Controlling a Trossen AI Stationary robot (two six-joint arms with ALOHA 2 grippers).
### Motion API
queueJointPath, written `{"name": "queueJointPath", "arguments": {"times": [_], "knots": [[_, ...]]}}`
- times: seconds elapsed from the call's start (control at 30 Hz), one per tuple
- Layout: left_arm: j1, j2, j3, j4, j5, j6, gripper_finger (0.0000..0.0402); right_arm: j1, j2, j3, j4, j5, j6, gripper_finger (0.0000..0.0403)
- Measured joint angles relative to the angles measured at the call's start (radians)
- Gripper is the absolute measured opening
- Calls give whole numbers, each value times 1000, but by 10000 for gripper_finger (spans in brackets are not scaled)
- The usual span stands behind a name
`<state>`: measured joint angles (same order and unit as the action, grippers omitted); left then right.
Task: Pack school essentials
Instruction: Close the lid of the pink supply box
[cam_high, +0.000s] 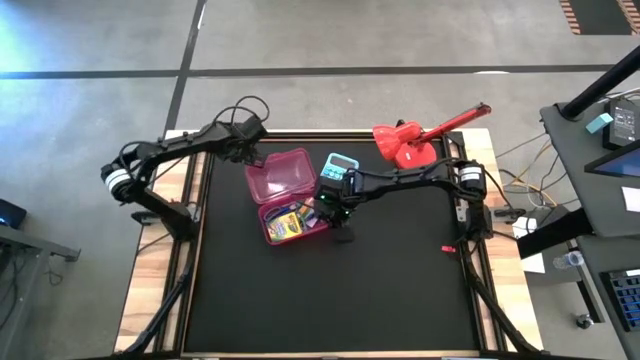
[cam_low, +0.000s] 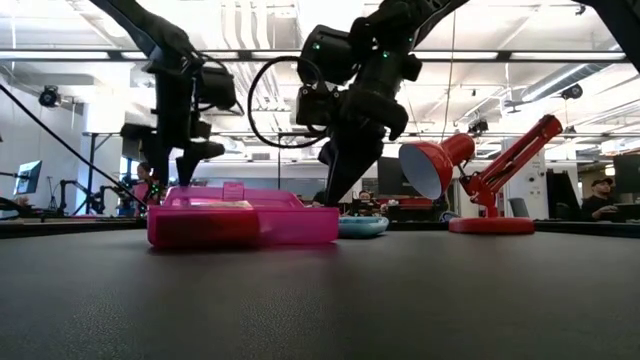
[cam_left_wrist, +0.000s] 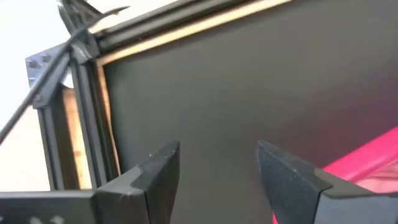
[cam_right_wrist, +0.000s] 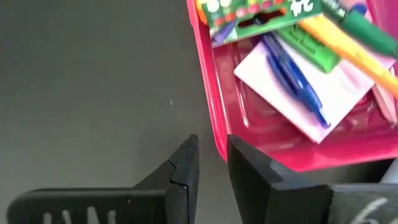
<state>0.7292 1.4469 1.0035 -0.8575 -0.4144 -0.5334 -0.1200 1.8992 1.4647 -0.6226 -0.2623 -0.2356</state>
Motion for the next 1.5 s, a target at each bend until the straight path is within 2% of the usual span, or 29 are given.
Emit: {"name": "queueJointPath", "arguments": {"times": [0.37,0.77,0.97,1.3,1.5], "knots": [[79,17,-2,-7,209,196,193,2,8,-11,112,0,2,68],[85,-17,-3,19,540,301,193,2,109,-12,143,0,44,68],[80,-53,-3,20,682,348,193,3,111,-14,142,29,34,68],[13,-81,-3,60,866,367,193,-11,109,-15,167,58,28,68],[-40,-91,-3,73,884,362,193,-14,106,-15,167,61,30,68]]}}
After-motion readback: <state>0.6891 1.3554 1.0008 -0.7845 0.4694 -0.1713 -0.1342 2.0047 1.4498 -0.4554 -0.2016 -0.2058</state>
